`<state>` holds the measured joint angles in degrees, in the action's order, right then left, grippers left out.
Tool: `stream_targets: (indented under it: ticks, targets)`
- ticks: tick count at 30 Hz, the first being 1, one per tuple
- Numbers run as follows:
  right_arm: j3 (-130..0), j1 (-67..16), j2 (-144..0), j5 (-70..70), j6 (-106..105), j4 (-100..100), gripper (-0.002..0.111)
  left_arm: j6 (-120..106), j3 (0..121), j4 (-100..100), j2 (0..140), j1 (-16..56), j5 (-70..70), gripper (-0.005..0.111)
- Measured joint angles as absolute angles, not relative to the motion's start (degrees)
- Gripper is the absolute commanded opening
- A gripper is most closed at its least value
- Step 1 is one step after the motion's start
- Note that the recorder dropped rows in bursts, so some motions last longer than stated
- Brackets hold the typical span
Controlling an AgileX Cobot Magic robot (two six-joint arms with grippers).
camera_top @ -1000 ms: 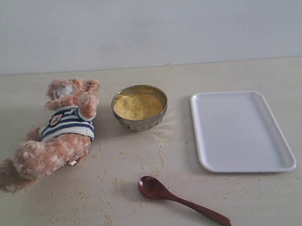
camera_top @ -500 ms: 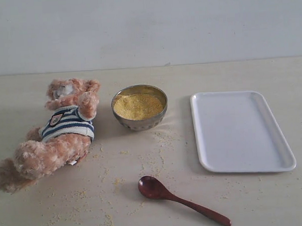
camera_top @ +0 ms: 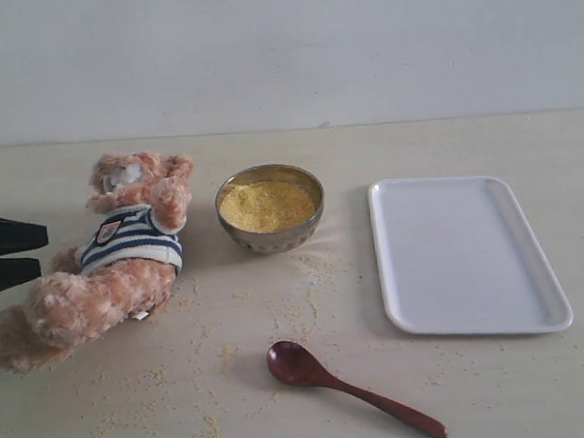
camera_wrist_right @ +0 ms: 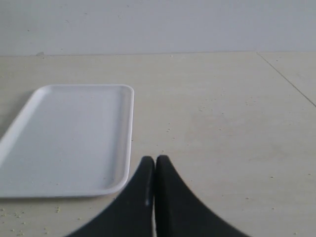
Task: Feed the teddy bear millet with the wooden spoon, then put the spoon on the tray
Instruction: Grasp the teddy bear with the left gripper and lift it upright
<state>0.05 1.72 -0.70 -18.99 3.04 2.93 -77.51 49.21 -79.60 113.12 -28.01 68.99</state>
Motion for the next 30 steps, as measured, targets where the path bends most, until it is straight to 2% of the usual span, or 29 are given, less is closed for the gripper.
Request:
stream_targets:
  ticks: [8,16,22,30]
  targets:
    - [0.0,1.7,-0.7,-19.0,3.0,2.9,0.0,-80.0,49.2,-82.2,116.7,-27.5,68.0,0.081]
    - [0.0,1.7,-0.7,-19.0,3.0,2.9,0.0,-84.3,49.2,-86.1,118.5,-22.3,64.4,0.081]
    - [0.0,1.7,-0.7,-19.0,3.0,2.9,0.0,-85.1,49.2,-86.4,118.5,-19.3,56.1,0.081]
    - [0.0,1.7,-0.7,-19.0,3.0,2.9,0.0,-87.9,49.2,-91.2,118.5,-15.4,54.3,0.081]
